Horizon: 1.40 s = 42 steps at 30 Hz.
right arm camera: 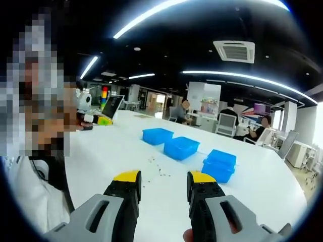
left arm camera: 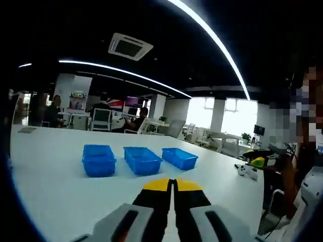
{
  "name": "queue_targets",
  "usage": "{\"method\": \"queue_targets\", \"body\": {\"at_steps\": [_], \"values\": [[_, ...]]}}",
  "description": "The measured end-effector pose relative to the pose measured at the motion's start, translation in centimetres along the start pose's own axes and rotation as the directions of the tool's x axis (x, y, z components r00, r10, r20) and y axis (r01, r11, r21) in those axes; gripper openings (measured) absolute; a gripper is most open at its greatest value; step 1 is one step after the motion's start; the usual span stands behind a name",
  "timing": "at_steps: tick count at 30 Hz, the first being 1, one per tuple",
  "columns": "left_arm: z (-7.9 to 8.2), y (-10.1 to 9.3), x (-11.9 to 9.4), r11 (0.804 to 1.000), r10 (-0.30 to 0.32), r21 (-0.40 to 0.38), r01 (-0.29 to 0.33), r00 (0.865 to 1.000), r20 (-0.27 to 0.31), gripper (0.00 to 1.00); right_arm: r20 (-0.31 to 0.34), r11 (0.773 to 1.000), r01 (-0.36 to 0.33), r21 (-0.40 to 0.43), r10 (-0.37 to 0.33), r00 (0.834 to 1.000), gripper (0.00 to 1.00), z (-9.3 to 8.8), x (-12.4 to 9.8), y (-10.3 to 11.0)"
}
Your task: Pick up the resistors one by one and place each resistor into its matching bin, sorting the parts by color and model until every resistor is separated into the correct bin for its type
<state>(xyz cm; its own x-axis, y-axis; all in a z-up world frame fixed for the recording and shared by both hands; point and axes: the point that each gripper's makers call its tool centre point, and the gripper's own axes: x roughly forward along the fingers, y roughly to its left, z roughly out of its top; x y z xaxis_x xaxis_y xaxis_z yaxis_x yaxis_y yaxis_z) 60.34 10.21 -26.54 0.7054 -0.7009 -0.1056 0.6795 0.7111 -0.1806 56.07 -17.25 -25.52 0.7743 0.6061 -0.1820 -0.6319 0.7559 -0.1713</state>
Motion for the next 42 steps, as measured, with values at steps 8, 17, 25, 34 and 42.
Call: {"method": "queue_targets", "body": {"at_steps": [8,17,25,34,42], "values": [[1.2,0.5,-0.9,0.991,0.083,0.100,-0.087,0.996,0.045,0.05,0.001,1.000,-0.004,0.003,0.004,1.000,0.38,0.0,0.2,0.1],[2.9,0.6,1.7,0.984,0.093,0.148,-0.097,0.995,0.032,0.05,0.005,1.000,-0.002,0.001,0.002,1.000,0.38,0.3,0.2,0.1],[4.9,0.6,7.7,0.981,0.109,0.162,-0.104,0.994,-0.023,0.05,0.007,1.000,0.004,0.002,-0.004,1.000,0.38,0.4,0.0,-0.2],[6.8,2.0,16.7,0.986,0.095,0.142,-0.085,0.993,-0.069,0.05,0.015,1.000,0.015,0.001,-0.015,1.000,0.38,0.6,-0.5,-0.6],[6.1,6.9,23.6,0.979,0.167,0.136,-0.151,0.979,-0.115,0.05,0.020,1.000,0.018,0.000,-0.018,1.000,0.38,0.7,-0.8,-0.6]]}}
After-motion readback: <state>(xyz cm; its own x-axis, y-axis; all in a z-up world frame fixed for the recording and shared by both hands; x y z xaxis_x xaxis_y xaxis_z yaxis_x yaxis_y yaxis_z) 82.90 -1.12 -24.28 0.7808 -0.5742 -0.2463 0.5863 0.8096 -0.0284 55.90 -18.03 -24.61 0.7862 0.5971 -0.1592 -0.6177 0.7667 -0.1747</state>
